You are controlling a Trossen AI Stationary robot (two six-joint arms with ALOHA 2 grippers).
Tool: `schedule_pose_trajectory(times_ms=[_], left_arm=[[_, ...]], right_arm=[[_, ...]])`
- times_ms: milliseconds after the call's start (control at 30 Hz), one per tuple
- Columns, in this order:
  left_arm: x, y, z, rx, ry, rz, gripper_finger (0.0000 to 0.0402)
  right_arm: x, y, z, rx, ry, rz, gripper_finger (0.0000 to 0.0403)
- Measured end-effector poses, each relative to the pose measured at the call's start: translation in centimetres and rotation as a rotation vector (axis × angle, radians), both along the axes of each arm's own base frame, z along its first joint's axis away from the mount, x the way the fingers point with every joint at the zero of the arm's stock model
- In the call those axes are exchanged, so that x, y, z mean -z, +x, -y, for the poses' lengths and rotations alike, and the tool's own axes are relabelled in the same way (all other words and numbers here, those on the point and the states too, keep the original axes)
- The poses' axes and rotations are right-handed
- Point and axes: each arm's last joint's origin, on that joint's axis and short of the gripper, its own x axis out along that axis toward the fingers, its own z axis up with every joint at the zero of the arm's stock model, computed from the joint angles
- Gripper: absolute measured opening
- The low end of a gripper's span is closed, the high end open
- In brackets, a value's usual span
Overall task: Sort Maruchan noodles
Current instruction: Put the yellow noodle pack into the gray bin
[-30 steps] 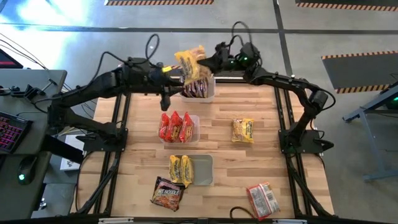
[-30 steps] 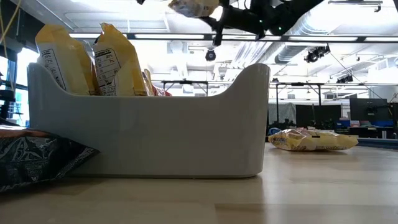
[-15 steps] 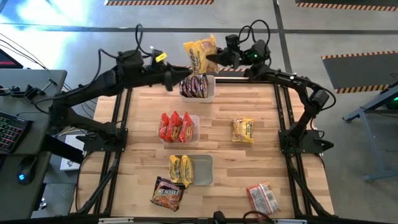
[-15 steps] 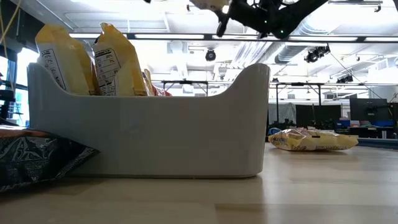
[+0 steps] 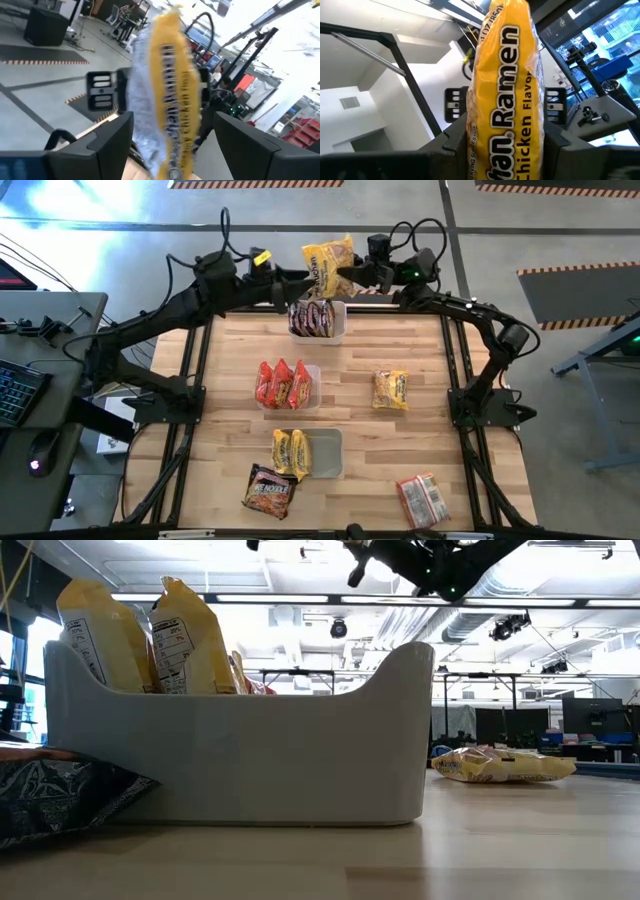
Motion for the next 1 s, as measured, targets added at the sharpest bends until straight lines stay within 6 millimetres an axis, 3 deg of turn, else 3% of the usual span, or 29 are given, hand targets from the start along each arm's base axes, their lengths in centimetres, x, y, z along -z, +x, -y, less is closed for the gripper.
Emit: schedule_pose_trajectory(times_ms=[400, 667, 1000], left_arm=[[1.3, 2.7, -1.6, 0.062, -0.009, 0.053, 0.0266], [1.2, 2.6, -2.0, 0.045, 0.033, 0.055, 0.0265], [1.2, 2.6, -2.1, 0.047, 0.071, 0.046, 0.0176]], right_arm=[[-0.1, 0.0, 0.0, 0.009, -0.011, 0.014, 0.0129], [-0.1, 0.0, 0.0, 0.014, -0.018, 0.017, 0.0129], [-0.1, 0.0, -0.1, 0.022, -0.02, 0.02, 0.0129]])
